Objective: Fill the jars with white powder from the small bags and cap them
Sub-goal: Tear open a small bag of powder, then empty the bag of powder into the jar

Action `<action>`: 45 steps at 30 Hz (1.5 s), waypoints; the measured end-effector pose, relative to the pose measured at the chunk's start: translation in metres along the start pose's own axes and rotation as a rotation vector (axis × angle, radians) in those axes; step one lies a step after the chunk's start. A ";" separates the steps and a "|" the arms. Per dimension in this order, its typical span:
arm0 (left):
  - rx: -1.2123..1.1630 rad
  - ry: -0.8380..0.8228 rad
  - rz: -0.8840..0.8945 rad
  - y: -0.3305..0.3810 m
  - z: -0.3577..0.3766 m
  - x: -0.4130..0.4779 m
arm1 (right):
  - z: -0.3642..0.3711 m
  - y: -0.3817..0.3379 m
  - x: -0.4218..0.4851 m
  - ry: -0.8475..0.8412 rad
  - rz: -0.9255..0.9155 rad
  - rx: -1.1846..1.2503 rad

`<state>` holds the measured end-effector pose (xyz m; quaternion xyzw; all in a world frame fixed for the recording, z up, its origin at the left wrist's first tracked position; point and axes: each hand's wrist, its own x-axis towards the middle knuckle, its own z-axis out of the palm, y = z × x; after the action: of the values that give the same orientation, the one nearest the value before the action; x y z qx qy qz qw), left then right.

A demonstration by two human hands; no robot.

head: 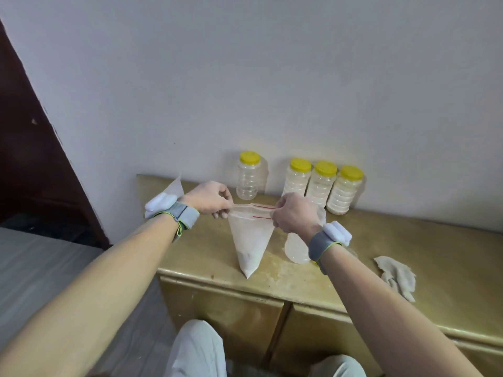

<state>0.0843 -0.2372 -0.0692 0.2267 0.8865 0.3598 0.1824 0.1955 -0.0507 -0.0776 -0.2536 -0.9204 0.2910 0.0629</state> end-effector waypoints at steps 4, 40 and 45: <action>-0.189 -0.024 -0.103 -0.019 0.013 0.001 | 0.019 0.013 -0.006 -0.010 -0.016 0.262; -0.275 0.120 -0.183 0.017 0.105 0.027 | 0.092 0.091 -0.033 -0.488 0.247 0.414; -0.590 0.288 -0.110 0.047 0.074 0.031 | 0.081 0.065 -0.042 -0.655 0.375 1.223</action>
<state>0.1072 -0.1490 -0.0901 0.0626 0.7718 0.6188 0.1322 0.2383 -0.0668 -0.1800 -0.2265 -0.5050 0.8216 -0.1365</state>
